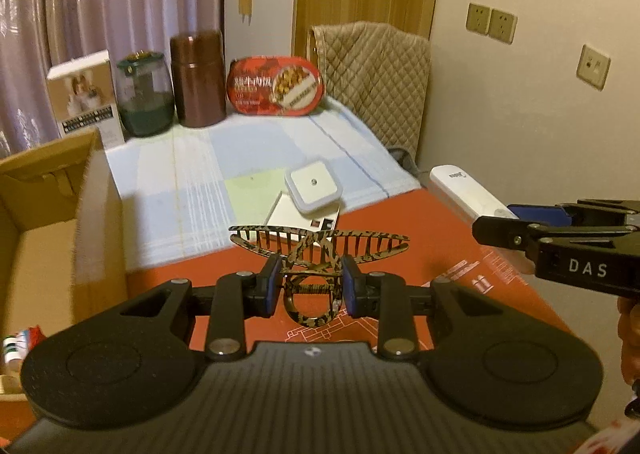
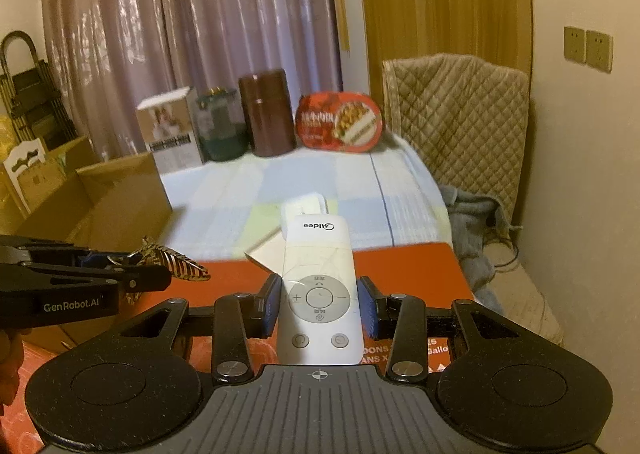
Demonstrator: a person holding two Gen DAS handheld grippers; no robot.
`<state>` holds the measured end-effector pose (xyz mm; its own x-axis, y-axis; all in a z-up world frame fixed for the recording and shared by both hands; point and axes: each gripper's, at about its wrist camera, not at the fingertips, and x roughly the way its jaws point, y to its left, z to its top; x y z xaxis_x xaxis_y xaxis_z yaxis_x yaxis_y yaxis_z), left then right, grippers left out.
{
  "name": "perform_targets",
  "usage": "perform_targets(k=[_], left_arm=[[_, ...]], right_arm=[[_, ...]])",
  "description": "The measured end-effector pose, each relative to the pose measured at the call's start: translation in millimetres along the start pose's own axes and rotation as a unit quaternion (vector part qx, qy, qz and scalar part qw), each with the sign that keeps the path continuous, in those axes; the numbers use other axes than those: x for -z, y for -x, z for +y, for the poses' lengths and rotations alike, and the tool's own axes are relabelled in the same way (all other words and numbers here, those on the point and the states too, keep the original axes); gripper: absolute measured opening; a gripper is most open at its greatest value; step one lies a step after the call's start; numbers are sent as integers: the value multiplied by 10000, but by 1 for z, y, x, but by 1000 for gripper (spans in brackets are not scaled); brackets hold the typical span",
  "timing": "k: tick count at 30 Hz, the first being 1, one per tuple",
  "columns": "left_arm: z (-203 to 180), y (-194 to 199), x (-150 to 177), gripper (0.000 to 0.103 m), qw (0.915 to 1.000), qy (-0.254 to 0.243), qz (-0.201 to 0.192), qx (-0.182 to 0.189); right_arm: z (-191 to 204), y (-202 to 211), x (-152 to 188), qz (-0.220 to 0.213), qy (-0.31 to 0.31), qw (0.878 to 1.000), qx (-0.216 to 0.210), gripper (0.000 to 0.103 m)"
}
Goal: Organize rigid objects
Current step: 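Carry the hair clip and Midea remote over the cardboard box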
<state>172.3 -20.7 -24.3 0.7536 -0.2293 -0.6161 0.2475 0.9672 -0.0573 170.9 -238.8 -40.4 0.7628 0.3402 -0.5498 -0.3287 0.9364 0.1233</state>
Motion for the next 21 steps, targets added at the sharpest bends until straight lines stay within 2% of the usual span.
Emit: perform_targets(k=[10, 21], left_arm=[[10, 57, -5, 26, 9993, 139, -304, -182], [59, 102, 0, 26, 9961, 346, -450, -670]], right_arm=[[27, 34, -14, -199, 131, 9996, -130, 37], [86, 38, -28, -273, 472, 9970, -557, 37]])
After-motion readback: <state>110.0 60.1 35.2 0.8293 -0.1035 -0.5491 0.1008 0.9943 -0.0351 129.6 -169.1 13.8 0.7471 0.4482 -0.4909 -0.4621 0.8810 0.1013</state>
